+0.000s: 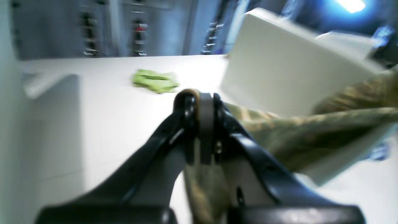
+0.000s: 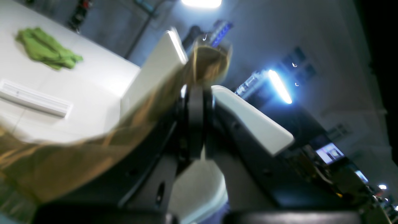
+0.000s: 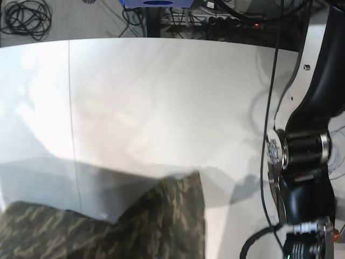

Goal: Layout the t-shirt on the table in an organized manner, then fold the t-shirt properly
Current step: 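Lift the shirt with both grippers and fling it out across the table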

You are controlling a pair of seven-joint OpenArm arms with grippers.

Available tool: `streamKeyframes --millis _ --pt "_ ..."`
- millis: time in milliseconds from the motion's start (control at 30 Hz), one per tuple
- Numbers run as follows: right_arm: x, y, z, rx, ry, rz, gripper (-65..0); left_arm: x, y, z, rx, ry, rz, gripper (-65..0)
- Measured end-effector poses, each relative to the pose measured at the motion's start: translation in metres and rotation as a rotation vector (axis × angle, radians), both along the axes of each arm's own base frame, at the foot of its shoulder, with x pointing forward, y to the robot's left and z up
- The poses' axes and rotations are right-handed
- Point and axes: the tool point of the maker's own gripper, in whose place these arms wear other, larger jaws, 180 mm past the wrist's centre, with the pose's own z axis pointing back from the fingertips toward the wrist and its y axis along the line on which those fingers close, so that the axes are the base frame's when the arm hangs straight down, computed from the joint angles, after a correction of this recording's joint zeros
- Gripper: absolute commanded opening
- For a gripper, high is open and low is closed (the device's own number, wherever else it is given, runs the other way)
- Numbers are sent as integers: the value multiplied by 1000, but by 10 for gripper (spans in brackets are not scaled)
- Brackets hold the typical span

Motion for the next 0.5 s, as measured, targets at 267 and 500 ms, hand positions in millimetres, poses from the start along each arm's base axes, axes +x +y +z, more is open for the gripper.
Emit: streamKeyframes --millis 267,500 --pt "-74 -20 -173 230 292 -154 -650 -93 10 -197 75 278 5 -650" --pt "-156 -13 -331 492 571 -268 -650 -246 4 -371 214 680 -87 -650"
